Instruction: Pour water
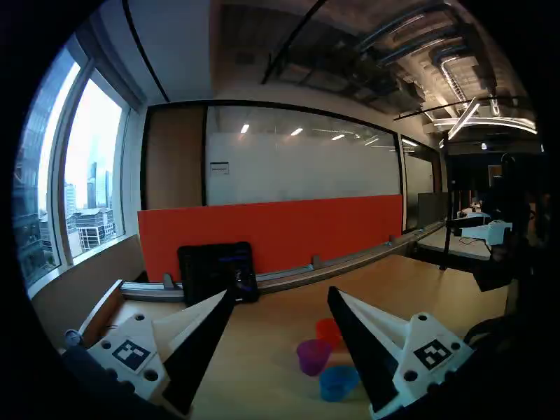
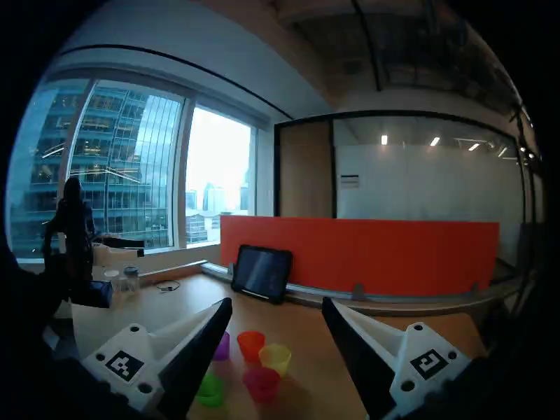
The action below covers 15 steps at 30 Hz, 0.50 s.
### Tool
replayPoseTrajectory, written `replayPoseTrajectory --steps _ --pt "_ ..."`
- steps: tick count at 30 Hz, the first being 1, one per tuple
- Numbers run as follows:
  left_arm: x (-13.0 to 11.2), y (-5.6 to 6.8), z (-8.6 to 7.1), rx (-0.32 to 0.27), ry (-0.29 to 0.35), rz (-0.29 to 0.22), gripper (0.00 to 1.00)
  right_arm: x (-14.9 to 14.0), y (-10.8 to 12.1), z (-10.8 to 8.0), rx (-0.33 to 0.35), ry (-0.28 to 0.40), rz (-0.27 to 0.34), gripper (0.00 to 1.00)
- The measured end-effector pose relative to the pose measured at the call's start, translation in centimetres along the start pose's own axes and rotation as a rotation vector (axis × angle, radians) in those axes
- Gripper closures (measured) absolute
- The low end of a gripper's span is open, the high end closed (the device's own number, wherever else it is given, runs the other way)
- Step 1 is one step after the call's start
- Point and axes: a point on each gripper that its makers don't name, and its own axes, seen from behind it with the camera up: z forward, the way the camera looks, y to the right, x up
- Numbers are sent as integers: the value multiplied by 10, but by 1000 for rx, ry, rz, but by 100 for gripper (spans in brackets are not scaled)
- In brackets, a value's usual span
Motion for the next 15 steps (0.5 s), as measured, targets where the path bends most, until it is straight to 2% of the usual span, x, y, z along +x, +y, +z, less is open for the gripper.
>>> replayPoseTrajectory --steps 8,15 --pt "-10 2 6 -40 -26 6 2 -2 -22 9 81 -29 -23 1" --pt "-23 10 12 -98 -55 12 2 -10 -37 15 161 -67 -20 1"
